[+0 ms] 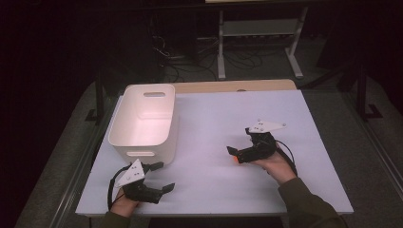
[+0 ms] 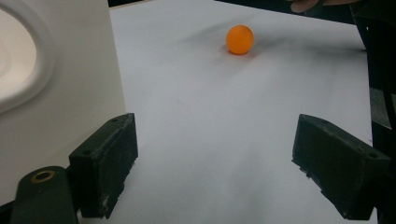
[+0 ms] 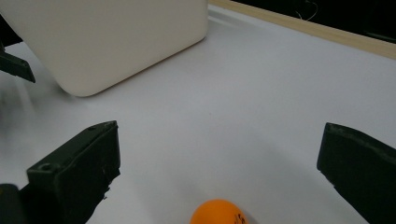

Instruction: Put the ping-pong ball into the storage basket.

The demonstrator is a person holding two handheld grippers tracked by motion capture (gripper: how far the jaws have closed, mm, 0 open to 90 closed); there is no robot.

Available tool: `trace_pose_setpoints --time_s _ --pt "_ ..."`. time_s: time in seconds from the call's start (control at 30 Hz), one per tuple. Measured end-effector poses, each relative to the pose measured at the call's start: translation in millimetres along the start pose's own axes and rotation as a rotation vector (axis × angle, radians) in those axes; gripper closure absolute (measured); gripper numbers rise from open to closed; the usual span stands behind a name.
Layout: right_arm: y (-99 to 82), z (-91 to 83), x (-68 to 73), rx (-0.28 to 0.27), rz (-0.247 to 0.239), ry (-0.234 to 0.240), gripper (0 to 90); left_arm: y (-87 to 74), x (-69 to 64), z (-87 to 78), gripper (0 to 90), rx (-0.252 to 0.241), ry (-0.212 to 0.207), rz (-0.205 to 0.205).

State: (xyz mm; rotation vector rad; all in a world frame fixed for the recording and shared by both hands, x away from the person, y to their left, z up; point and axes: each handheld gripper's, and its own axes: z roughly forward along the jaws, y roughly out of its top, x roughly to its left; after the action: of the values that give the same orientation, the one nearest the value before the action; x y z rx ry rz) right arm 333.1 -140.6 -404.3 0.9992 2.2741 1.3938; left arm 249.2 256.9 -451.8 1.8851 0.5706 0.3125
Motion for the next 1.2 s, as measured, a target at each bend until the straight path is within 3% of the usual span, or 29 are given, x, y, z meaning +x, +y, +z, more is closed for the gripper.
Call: trace_pose_setpoints --time_s 0.8,1.2 --pt "8.9 16.1 0.2 -0.004 -0.008 0.005 0.0 0.0 -0.3 0.0 14.0 0.002 -0.001 0.004" --pt "7.6 17.5 -0.6 0.020 -0.013 0.015 0.0 0.1 -0.5 0.2 14.0 0.002 -0.001 0.005"
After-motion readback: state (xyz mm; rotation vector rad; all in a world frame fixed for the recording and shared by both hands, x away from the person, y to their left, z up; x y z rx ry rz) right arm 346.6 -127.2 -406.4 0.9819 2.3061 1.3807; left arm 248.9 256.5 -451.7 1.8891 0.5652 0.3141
